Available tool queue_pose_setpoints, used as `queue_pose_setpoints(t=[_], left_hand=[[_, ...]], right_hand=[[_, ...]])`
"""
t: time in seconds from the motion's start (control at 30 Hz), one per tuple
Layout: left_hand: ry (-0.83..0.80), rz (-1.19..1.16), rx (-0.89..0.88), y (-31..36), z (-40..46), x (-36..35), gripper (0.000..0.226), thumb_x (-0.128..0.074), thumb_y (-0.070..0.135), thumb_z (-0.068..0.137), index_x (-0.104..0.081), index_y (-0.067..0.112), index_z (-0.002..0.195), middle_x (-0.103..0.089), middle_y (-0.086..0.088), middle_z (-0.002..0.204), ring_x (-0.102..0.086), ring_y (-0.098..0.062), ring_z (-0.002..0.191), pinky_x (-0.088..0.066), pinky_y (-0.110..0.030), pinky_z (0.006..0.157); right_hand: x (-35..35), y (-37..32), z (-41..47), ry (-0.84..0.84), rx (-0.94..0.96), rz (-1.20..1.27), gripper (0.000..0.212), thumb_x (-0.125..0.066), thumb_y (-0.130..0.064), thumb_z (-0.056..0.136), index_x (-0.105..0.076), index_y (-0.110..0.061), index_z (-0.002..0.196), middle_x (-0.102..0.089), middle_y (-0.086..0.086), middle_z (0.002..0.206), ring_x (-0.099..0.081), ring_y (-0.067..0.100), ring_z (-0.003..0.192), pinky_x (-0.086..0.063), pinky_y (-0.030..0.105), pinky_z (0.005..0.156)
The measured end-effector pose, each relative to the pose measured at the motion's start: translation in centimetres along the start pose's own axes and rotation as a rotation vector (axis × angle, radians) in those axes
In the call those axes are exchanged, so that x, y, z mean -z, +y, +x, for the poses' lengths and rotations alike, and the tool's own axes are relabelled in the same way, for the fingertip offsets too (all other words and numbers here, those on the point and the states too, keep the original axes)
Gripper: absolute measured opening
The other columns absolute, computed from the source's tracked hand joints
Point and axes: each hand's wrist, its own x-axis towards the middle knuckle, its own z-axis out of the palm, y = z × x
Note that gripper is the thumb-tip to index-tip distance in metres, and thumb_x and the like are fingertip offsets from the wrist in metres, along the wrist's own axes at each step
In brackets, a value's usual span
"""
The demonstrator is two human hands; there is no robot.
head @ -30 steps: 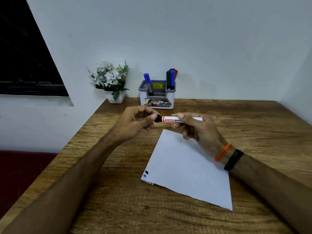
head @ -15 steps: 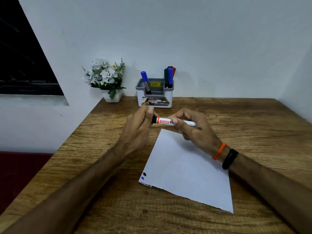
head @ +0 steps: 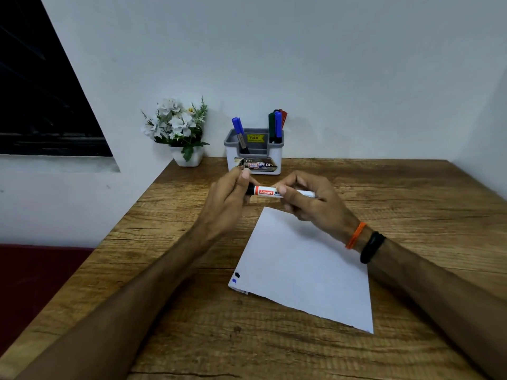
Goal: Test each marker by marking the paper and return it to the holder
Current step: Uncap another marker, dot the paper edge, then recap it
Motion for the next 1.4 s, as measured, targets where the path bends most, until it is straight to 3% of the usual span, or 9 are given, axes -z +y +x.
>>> queue_pose_setpoints(t=[0.17,0.27,0.5,0.8,0.9,0.97,1.1,1.27,1.4], left_hand=[[0.009,-0.173,0.05,-0.1,0.7,1.6,0.02,-0.051,0.02,0.097,-0.055,0.002,0.106,-0.061,-0.003,0.074,-0.057,-0.007,0.058,-0.047,-0.021,0.052],[0.091,-0.313,0.101,0.7,0.7,1.8,0.031,-0.063,0.011,0.089,-0.05,-0.001,0.114,-0.07,-0.004,0.076,-0.066,-0.012,0.06,-0.055,-0.024,0.055],[0.152,-0.333,0.107,2.1,0.8,1.1,0.064,-0.079,0.026,0.066,-0.049,0.008,0.119,-0.071,-0.005,0.085,-0.072,-0.014,0.076,-0.057,-0.026,0.063],[0.132,-0.328,0.098,1.4,1.2,0.9,0.066,-0.08,0.038,0.061,-0.051,0.016,0.116,-0.072,-0.005,0.092,-0.072,-0.016,0.086,-0.059,-0.034,0.075],[0.115,-0.138,0.135,0.0,1.4,1.1,0.054,-0.074,0.051,0.075,-0.056,0.02,0.115,-0.071,0.0,0.105,-0.069,-0.014,0.096,-0.056,-0.029,0.075],[0.075,0.144,0.176,-1.1,1.5,1.3,0.048,-0.069,0.047,0.082,-0.058,0.019,0.119,-0.067,0.003,0.116,-0.063,-0.01,0.103,-0.05,-0.024,0.081],[-0.082,0.608,0.181,-4.0,1.9,1.3,0.069,-0.062,0.062,0.081,-0.05,0.021,0.136,-0.053,-0.001,0.14,-0.048,-0.018,0.127,-0.041,-0.041,0.106],[-0.229,0.774,0.185,-5.9,2.4,1.0,0.07,-0.04,0.068,0.089,-0.042,0.026,0.144,-0.032,-0.002,0.156,-0.026,-0.022,0.144,-0.021,-0.049,0.117],[-0.235,0.805,0.182,-6.3,2.5,0.9,0.068,-0.036,0.068,0.09,-0.039,0.027,0.145,-0.031,-0.002,0.157,-0.024,-0.02,0.145,-0.017,-0.048,0.117]], right_hand=[[-0.5,-0.8,-0.1,0.025,-0.038,-0.066,0.019,-0.065,-0.01,0.092,-0.063,-0.001,0.109,-0.072,0.008,0.075,-0.065,0.004,0.058,-0.044,0.015,0.05],[-0.6,-0.5,-0.1,0.054,-0.062,-0.204,0.037,-0.077,-0.021,0.084,-0.06,-0.014,0.117,-0.075,0.002,0.077,-0.068,0.008,0.066,-0.047,0.023,0.061],[-1.4,-2.3,-0.1,-0.028,0.149,-0.459,0.102,-0.08,-0.018,0.08,-0.012,-0.035,0.155,-0.073,-0.004,0.08,-0.069,0.006,0.06,-0.059,0.024,0.063],[-1.5,-2.5,0.9,-0.026,0.201,-0.473,0.1,-0.081,-0.015,0.077,-0.019,-0.039,0.152,-0.07,-0.006,0.078,-0.069,0.008,0.059,-0.06,0.027,0.063],[-0.9,-2.6,2.0,0.039,0.228,-0.499,0.099,-0.082,-0.018,0.075,-0.021,-0.039,0.15,-0.07,-0.01,0.074,-0.069,0.009,0.06,-0.06,0.031,0.065],[-0.7,-2.8,3.3,0.083,0.202,-0.507,0.098,-0.083,-0.023,0.074,-0.022,-0.041,0.148,-0.07,-0.012,0.078,-0.07,0.006,0.065,-0.061,0.031,0.07],[-0.6,-2.4,7.1,0.18,0.182,-0.525,0.102,-0.085,-0.024,0.073,-0.019,-0.045,0.148,-0.074,-0.003,0.081,-0.07,0.007,0.067,-0.061,0.034,0.073],[-1.2,-1.7,11.7,0.267,0.194,-0.598,0.102,-0.084,-0.019,0.071,-0.021,-0.042,0.148,-0.071,0.0,0.078,-0.069,0.015,0.069,-0.06,0.038,0.073],[-1.6,-0.8,14.4,0.309,0.175,-0.658,0.099,-0.082,-0.011,0.073,-0.023,-0.037,0.148,-0.07,0.003,0.095,-0.071,0.02,0.075,-0.06,0.039,0.079]])
